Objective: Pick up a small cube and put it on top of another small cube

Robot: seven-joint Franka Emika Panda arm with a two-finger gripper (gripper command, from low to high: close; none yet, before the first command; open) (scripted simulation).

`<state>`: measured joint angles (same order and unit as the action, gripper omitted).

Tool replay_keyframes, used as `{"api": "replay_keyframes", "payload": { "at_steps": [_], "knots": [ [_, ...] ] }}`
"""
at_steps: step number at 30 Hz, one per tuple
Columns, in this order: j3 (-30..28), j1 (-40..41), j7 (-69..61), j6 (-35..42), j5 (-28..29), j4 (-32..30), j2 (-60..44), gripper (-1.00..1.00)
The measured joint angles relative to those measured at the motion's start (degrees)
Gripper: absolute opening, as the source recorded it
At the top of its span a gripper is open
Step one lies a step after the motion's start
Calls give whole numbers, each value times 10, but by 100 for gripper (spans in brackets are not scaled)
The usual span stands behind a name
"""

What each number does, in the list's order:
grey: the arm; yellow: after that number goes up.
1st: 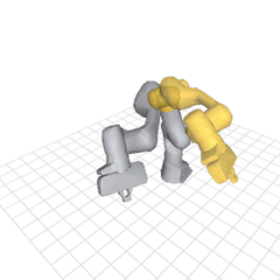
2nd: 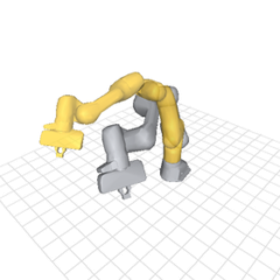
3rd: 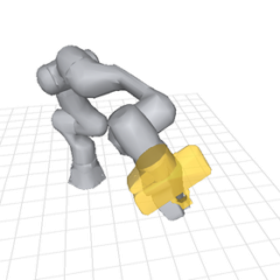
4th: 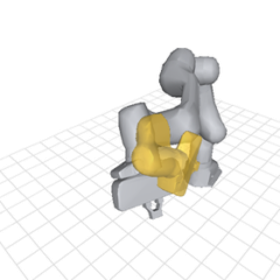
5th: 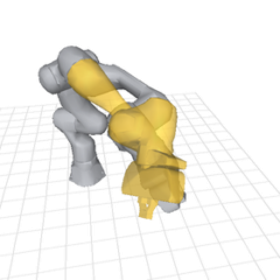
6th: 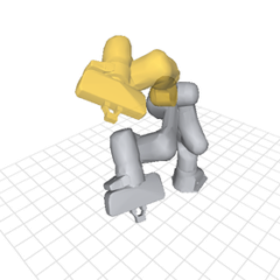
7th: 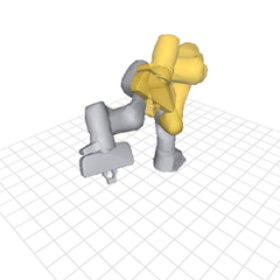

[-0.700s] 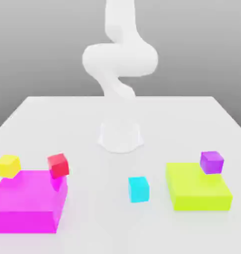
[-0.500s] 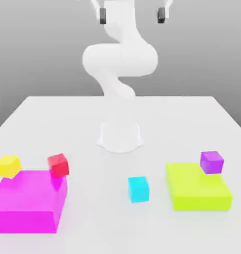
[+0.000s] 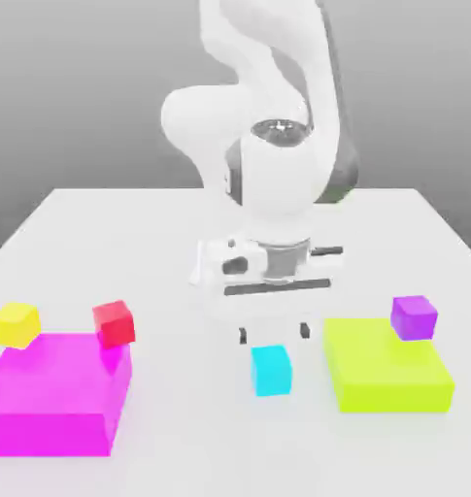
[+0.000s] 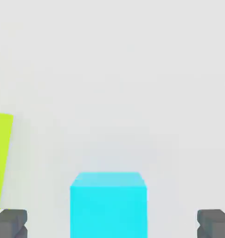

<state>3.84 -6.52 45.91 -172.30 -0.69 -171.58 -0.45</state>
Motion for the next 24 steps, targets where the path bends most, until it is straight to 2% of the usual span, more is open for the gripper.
{"api": "replay_keyframes", "payload": {
  "at_steps": [5, 6, 13, 21, 24],
  "knots": [
    [-34, -31, 8, -88, 10, 16, -106, 0],
    [-36, -33, 10, -97, 13, 17, -117, -100],
    [-37, -33, 12, -95, 16, 17, -114, -100],
    [-22, -24, -1, 32, -2, -9, 39, -100],
    [-44, 4, -13, 95, 13, -4, 97, -100]
  ]
}}
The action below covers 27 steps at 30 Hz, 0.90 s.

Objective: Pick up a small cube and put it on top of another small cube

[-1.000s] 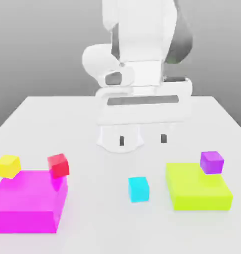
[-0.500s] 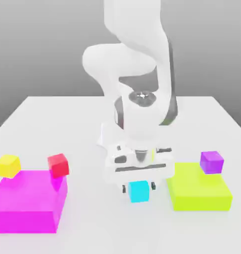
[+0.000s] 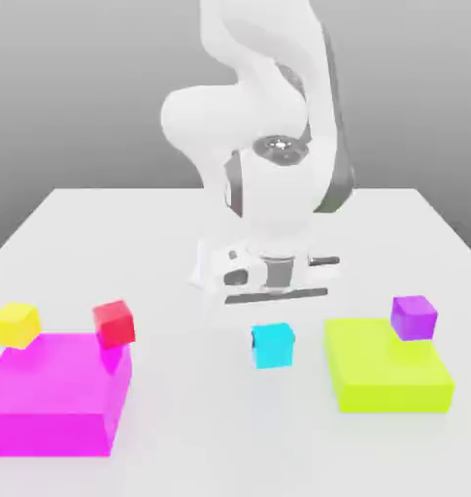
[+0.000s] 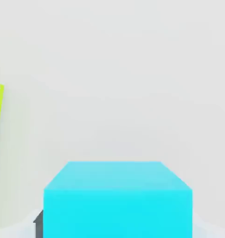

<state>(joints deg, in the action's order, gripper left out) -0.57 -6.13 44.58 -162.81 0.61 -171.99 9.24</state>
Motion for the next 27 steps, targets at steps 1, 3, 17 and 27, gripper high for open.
{"api": "replay_keyframes", "payload": {
  "at_steps": [1, 3, 17, 27],
  "knots": [
    [-13, 18, -9, 24, 9, 6, 18, -100],
    [-41, 57, -27, 73, 27, 20, 54, -100],
    [-170, 225, -122, 142, 96, 55, 90, 100],
    [-162, 230, -118, 197, 99, 66, 134, 100]
  ]
}}
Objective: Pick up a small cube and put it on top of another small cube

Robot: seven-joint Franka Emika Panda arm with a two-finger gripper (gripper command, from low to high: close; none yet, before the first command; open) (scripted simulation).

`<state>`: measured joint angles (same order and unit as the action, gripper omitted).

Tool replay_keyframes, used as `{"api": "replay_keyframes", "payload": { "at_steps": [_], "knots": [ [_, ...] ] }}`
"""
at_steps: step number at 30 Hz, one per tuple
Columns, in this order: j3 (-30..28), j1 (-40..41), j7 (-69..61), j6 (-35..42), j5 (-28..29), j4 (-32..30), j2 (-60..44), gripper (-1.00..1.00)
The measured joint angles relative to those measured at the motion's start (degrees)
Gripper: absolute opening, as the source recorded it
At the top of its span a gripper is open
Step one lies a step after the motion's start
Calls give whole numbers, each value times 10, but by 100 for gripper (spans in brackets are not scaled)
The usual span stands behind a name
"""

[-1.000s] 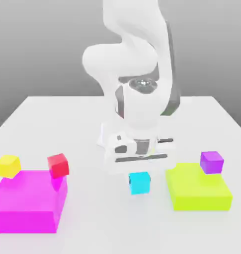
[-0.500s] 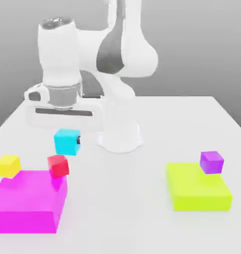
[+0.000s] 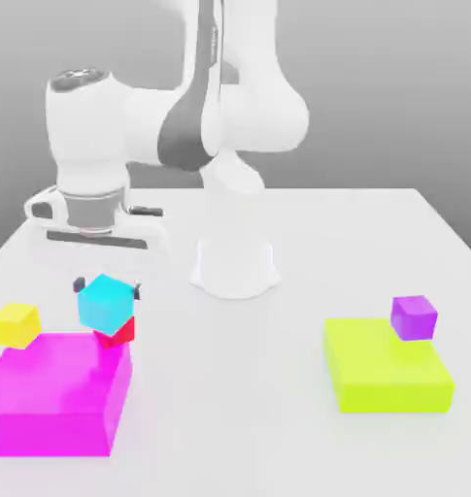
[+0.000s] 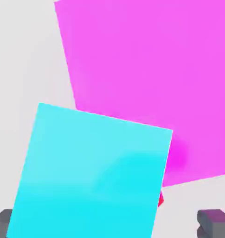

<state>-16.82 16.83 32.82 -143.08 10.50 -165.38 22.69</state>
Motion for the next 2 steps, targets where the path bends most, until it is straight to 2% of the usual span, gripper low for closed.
{"api": "replay_keyframes", "payload": {
  "at_steps": [2],
  "knots": [
    [6, 4, 3, 48, 2, 10, 38, 100]
  ]
}}
